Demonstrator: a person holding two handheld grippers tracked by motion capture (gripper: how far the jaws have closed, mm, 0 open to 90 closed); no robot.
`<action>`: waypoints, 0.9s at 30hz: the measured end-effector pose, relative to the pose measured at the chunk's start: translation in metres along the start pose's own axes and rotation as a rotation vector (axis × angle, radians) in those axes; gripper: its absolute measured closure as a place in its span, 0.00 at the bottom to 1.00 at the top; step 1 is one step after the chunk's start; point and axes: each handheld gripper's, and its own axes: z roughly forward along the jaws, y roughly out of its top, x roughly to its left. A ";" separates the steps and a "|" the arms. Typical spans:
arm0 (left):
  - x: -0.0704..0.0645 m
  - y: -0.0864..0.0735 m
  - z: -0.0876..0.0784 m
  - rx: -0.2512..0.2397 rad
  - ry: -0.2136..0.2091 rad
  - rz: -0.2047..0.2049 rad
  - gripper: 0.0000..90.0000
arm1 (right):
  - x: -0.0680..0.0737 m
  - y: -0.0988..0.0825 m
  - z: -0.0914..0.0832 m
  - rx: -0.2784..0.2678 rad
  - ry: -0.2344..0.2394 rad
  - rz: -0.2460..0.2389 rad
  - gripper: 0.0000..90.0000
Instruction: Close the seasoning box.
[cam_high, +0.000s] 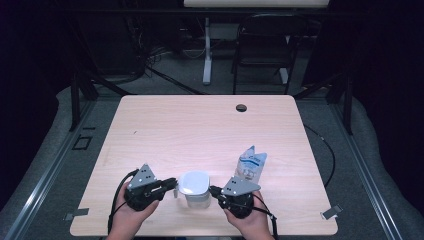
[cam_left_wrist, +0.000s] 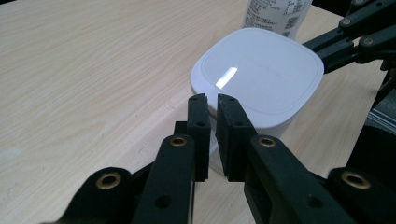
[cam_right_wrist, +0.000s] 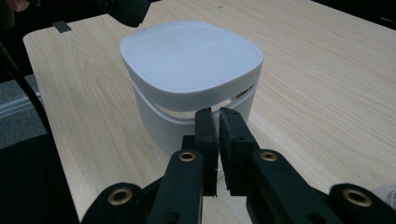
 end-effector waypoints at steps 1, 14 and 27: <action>0.001 -0.003 -0.002 0.000 -0.001 -0.002 0.93 | 0.000 0.000 0.000 -0.002 0.000 0.004 0.96; 0.008 -0.030 -0.006 -0.004 -0.023 -0.036 0.89 | 0.000 0.004 -0.001 0.004 -0.005 0.003 0.93; 0.007 -0.044 0.005 0.014 -0.039 -0.028 0.88 | -0.001 0.011 -0.003 0.004 -0.013 0.005 0.92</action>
